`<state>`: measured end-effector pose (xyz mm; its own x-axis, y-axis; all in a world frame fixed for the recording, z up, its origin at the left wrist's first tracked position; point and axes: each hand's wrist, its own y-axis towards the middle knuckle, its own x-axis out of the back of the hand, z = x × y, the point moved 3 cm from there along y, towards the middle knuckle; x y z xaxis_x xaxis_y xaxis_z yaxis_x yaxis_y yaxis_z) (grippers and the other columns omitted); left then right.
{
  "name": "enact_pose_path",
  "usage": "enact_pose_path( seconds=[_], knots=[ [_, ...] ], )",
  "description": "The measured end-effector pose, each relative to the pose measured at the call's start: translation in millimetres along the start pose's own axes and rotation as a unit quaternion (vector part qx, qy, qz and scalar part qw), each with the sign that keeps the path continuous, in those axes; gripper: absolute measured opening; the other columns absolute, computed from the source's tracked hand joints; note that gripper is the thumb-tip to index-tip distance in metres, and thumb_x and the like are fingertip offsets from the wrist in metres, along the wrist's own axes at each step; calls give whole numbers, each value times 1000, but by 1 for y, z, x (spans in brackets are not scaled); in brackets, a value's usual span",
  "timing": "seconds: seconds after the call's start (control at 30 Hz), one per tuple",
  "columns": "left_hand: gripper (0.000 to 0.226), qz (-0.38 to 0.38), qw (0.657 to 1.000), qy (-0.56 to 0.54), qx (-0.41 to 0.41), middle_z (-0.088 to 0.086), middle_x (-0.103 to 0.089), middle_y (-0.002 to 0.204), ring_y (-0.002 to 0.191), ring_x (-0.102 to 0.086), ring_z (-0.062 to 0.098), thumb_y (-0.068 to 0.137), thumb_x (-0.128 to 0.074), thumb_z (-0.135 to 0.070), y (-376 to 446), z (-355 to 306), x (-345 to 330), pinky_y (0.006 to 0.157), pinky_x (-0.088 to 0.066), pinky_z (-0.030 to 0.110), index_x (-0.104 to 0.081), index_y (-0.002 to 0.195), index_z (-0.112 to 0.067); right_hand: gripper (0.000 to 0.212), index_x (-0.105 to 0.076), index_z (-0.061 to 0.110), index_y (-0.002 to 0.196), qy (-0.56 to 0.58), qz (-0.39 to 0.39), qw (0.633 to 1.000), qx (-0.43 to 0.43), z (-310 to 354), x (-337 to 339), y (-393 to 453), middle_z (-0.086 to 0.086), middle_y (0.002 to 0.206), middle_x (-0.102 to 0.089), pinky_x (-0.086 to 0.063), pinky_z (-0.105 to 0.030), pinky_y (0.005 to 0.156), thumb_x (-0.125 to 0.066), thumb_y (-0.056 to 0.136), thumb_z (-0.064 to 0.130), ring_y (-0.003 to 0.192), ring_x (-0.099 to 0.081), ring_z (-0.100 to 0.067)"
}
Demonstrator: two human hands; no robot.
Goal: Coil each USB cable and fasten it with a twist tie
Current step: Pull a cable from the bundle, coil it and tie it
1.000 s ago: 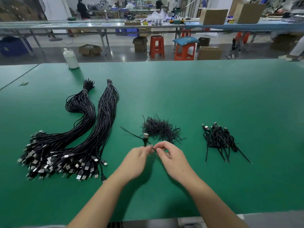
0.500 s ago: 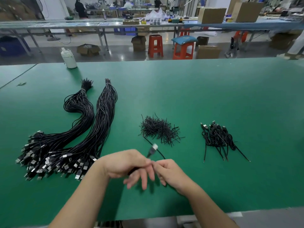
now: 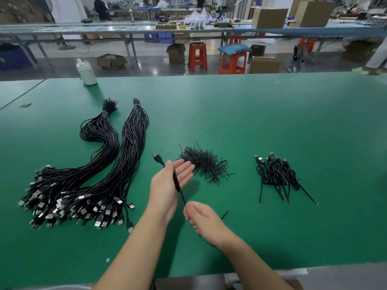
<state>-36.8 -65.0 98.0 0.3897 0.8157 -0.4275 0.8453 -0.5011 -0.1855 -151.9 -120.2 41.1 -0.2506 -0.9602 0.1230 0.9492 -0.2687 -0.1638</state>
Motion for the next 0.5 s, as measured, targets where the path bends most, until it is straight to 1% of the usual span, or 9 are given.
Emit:
enact_pose_path(
  seconds=[0.03, 0.1, 0.17, 0.23, 0.3, 0.33, 0.4, 0.47, 0.5],
  knots=[
    [41, 36, 998, -44, 20, 9, -75, 86, 75, -73, 19, 107, -34, -29, -1, -3, -5, 63, -58, 25, -61, 113, 1, 43, -53, 28, 66, 12, -1, 1000, -3, -1, -1, 1, 16, 49, -36, -23, -17, 47, -39, 106, 32, 45, -28, 0],
    [35, 127, 988, -73, 46, 1, -59, 60, 40, -48, 9, 103, -43, -29, -7, -13, -8, 40, -39, 20, -63, 103, 0, 45, -47, 25, 62, 59, -12, 998, -17, -1, 3, 2, 14, 50, -31, -17, -22, 47, -45, 104, 40, 44, -23, -4],
    [31, 271, 959, -34, 77, -3, -43, 49, 33, -29, 5, 99, -48, -28, -12, -25, -6, 37, -27, 16, -66, 93, -3, 47, -41, 25, 58, 126, -30, 991, -33, 1, 15, 2, 9, 52, -26, -12, -26, 48, -55, 97, 46, 46, -17, -10],
    [32, 406, 899, 130, 99, -1, -45, 45, 33, -29, 7, 100, -48, -26, -21, -34, 1, 40, -28, 18, -70, 92, -3, 47, -45, 24, 57, 179, -43, 982, -41, 8, 30, 3, 5, 52, -27, -14, -25, 45, -61, 94, 47, 46, -16, -12],
    [35, 466, 813, 330, 118, 3, -58, 52, 34, -38, 10, 102, -47, -27, -29, -31, 8, 43, -32, 21, -70, 94, -2, 44, -51, 21, 57, 206, -49, 977, -35, 18, 40, 5, 5, 51, -29, -14, -24, 43, -61, 94, 44, 44, -17, -11],
    [36, 455, 786, 400, 127, 5, -64, 58, 36, -46, 12, 103, -46, -27, -30, -27, 8, 45, -36, 23, -69, 93, -2, 44, -53, 20, 59, 211, -50, 976, -34, 23, 44, 6, 6, 50, -28, -12, -24, 42, -59, 97, 41, 42, -17, -9],
    [36, 362, 784, 495, 98, 7, -73, 71, 52, -65, 22, 105, -44, -25, -26, -20, 2, 54, -52, 29, -66, 86, -5, 39, -53, 18, 65, 204, -48, 977, -33, 33, 45, 8, 7, 50, -27, -9, -24, 43, -51, 102, 31, 42, -16, -8],
    [35, 205, 789, 578, -35, 3, -76, 78, 73, -72, 20, 104, -44, -26, -16, -19, -2, 76, -58, 36, -67, 82, -11, 34, -52, 18, 73, 201, -38, 978, -24, 40, 42, 7, 6, 53, -25, -8, -24, 44, -44, 105, 27, 46, -14, -9],
    [34, 136, 812, 562, -86, 2, -76, 82, 80, -73, 17, 104, -45, -25, -14, -18, -3, 84, -57, 37, -69, 86, -11, 34, -52, 18, 75, 205, -28, 978, -17, 44, 39, 5, 5, 54, -24, -9, -23, 43, -42, 106, 27, 47, -13, -10]
  ],
)
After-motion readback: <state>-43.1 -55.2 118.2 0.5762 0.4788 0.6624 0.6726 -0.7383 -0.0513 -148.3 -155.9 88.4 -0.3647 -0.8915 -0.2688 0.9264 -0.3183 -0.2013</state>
